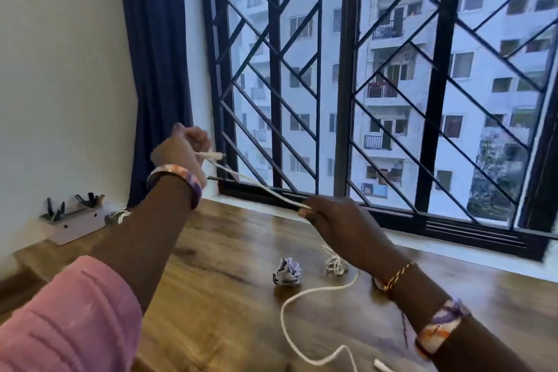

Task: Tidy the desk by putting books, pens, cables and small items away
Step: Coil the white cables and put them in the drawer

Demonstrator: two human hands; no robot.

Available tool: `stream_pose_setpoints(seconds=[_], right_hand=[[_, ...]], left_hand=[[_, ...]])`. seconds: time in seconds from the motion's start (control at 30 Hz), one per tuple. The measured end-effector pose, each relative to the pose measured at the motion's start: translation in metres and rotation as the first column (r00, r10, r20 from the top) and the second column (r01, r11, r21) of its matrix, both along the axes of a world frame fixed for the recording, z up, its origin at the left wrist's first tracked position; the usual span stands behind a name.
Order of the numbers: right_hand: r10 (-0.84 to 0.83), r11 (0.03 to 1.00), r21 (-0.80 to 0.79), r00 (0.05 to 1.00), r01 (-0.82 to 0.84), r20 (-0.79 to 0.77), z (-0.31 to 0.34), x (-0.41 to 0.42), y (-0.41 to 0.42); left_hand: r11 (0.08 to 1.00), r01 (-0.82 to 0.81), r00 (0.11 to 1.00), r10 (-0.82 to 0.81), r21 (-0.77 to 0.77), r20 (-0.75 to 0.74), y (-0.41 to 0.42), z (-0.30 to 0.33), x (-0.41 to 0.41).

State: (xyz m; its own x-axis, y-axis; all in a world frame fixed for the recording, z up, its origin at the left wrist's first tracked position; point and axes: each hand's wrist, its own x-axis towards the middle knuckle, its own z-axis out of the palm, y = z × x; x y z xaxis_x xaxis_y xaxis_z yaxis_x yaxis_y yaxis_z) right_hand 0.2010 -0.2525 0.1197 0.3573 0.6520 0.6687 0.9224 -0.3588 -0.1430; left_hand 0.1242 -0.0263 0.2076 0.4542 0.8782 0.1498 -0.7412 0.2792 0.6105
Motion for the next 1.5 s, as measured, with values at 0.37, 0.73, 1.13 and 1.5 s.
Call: stream_pose_setpoints(seconds=[0.37, 0.73, 1.13, 1.5], right_hand=[[0.113, 0.925, 0.358, 0.991, -0.132, 0.074, 0.102, 0.051, 0.064], [0.079, 0.98, 0.201, 0.906, 0.007, -0.416, 0.136, 0.073, 0.124], [0.022, 0.98, -0.15, 0.825, -0.129, -0.564, 0.106, 0.035, 0.182], [-0.023, 0.985, -0.171, 0.991, 0.001, -0.129, 0.161, 0.057, 0.127]], left_hand=[[-0.105, 0.473, 0.764, 0.542, 0.875, -0.349, 0.043, -0.013, 0.022], [0.534, 0.44, 0.896, -0.313, 0.722, -0.315, 0.059, 0.022, 0.015], [0.864, -0.172, 0.975, 0.219, 0.473, -0.046, 0.091, 0.031, 0.087], [0.137, 0.528, 0.839, 0.071, 0.838, -0.54, 0.078, 0.019, 0.06]])
